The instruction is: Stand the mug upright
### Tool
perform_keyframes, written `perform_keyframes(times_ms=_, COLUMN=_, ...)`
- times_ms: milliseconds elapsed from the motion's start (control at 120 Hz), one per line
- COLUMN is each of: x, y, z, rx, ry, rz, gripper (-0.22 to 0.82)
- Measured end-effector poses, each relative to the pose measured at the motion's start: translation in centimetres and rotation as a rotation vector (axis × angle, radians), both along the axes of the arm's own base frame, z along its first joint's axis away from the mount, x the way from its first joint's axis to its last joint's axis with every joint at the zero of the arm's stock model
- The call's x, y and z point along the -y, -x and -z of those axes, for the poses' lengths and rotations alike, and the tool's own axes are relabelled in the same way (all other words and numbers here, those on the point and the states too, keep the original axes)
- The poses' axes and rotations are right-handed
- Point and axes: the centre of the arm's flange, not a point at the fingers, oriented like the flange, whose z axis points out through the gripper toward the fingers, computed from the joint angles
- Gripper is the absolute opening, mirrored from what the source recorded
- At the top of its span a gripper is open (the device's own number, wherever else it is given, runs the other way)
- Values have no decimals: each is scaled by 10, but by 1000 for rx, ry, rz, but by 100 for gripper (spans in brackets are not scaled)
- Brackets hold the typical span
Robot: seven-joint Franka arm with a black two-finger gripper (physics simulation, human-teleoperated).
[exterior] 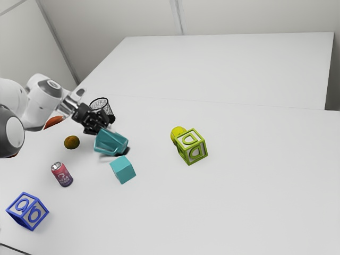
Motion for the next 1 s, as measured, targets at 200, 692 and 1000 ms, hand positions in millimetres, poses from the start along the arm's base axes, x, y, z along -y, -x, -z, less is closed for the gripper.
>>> perform_keyframes(times_ms=200, x=15, y=-6, z=-9, rx=11, ry=-25, rz=8, gripper=-14)
perform_keyframes(times_ms=692, x=137, y=-3, z=-96, rx=37, ry=-500, rz=310, gripper=-15)
perform_keyframes(times_ms=1000, x=200, y=11, z=-96, rx=94, ry=-700, rz=369, gripper=-15)
